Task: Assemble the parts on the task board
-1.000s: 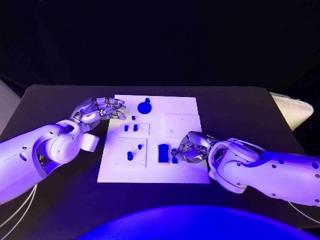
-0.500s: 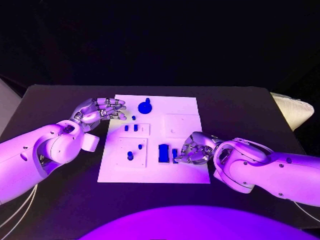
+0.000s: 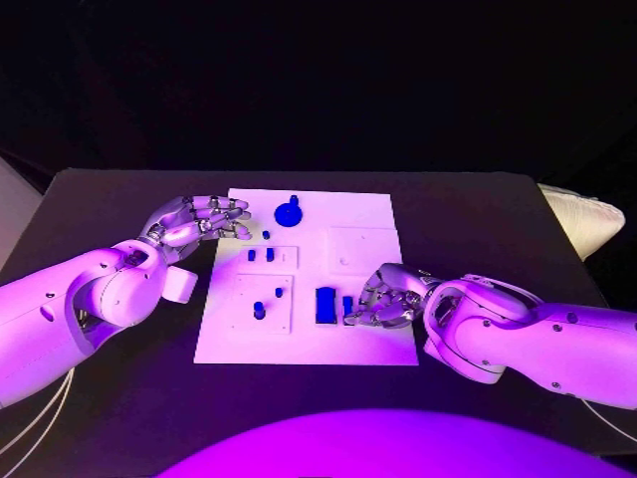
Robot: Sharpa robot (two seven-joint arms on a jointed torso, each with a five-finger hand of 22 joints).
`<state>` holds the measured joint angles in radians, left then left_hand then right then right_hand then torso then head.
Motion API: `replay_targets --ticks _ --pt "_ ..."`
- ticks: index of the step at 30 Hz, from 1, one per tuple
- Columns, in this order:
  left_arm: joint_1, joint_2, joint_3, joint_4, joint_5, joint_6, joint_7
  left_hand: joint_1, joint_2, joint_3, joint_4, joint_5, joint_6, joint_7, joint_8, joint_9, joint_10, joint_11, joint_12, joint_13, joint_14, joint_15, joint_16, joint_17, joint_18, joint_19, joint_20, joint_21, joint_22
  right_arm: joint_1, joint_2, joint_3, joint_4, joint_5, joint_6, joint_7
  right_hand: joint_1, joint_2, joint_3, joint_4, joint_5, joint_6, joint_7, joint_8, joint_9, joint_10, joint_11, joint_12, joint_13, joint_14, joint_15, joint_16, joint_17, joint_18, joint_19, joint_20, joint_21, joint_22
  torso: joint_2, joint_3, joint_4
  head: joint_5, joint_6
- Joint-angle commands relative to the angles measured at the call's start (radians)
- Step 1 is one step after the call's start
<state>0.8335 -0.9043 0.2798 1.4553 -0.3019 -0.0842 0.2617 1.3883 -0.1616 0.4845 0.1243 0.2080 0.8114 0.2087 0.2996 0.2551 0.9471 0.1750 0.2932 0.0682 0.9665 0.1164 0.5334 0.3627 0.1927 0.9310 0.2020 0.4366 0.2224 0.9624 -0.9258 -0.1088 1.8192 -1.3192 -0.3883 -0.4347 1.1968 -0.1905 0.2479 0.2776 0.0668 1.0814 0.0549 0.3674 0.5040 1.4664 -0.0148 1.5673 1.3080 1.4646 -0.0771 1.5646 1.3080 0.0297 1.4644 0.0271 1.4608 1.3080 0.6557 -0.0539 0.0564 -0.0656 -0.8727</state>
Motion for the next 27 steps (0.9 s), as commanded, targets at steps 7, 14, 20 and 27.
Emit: replay_targets --ticks 7,14,20,27 --pt "-0.001 0.001 0.001 0.002 0.003 0.016 0.004 -0.003 0.006 -0.002 0.005 0.003 -0.007 0.034 0.005 -0.001 -0.006 0.003 0.004 0.0 -0.01 -0.001 -0.003 0.001 -0.013 -0.003 0.007 -0.006 -0.001 -0.005 0.014 -0.001 -0.012 -0.031 0.019 -0.023 0.037 0.017 0.0 -0.002 -0.003 0.001 -0.003 0.003 -0.003 0.104 -0.007 0.003 0.263 0.106 -0.007 0.006 0.263 -0.011 0.091 -0.006 0.004 0.237 0.0 -0.0002 -0.0006 0.0 0.0" --pt "-0.001 0.001 0.001 0.002 0.003 0.017 0.004 -0.003 0.006 -0.002 0.006 0.003 -0.007 0.034 0.006 -0.001 -0.006 0.003 0.005 0.0 -0.01 -0.001 -0.004 0.002 -0.013 -0.003 0.007 -0.008 -0.002 -0.006 0.018 -0.001 -0.019 -0.038 0.018 -0.02 0.049 0.021 0.004 -0.003 -0.004 0.003 -0.004 0.003 -0.003 0.104 -0.007 0.003 0.263 0.106 -0.008 0.006 0.263 -0.011 0.091 -0.007 0.006 0.238 -0.001 0.0001 -0.001 0.001 0.0" --pt "-0.001 0.001 0.001 0.002 0.003 0.018 0.003 -0.003 0.006 -0.002 0.006 0.003 -0.007 0.034 0.006 -0.001 -0.006 0.003 0.005 0.0 -0.01 -0.001 -0.004 0.002 -0.013 -0.003 0.007 -0.008 -0.002 -0.006 0.021 -0.001 -0.027 -0.034 0.023 -0.01 0.044 0.017 -0.003 0.004 -0.009 0.004 -0.003 0.003 -0.004 0.104 -0.007 0.003 0.263 0.106 -0.007 0.006 0.263 -0.011 0.092 -0.007 0.007 0.238 -0.001 -0.0001 -0.0007 0.0 0.0" --pt "-0.001 0.001 0.001 0.002 0.003 0.018 0.004 -0.003 0.006 -0.002 0.006 0.003 -0.007 0.034 0.006 -0.001 -0.006 0.003 0.005 0.0 -0.01 -0.001 -0.004 0.002 -0.013 -0.003 0.007 -0.008 -0.002 -0.006 0.023 -0.001 -0.03 -0.025 0.019 0.008 0.062 0.014 -0.006 -0.001 -0.017 0.006 -0.005 0.005 -0.004 0.104 -0.008 0.003 0.263 0.106 -0.008 0.006 0.263 -0.012 0.092 -0.008 0.008 0.238 0.0 -0.0002 -0.0007 0.001 0.0"
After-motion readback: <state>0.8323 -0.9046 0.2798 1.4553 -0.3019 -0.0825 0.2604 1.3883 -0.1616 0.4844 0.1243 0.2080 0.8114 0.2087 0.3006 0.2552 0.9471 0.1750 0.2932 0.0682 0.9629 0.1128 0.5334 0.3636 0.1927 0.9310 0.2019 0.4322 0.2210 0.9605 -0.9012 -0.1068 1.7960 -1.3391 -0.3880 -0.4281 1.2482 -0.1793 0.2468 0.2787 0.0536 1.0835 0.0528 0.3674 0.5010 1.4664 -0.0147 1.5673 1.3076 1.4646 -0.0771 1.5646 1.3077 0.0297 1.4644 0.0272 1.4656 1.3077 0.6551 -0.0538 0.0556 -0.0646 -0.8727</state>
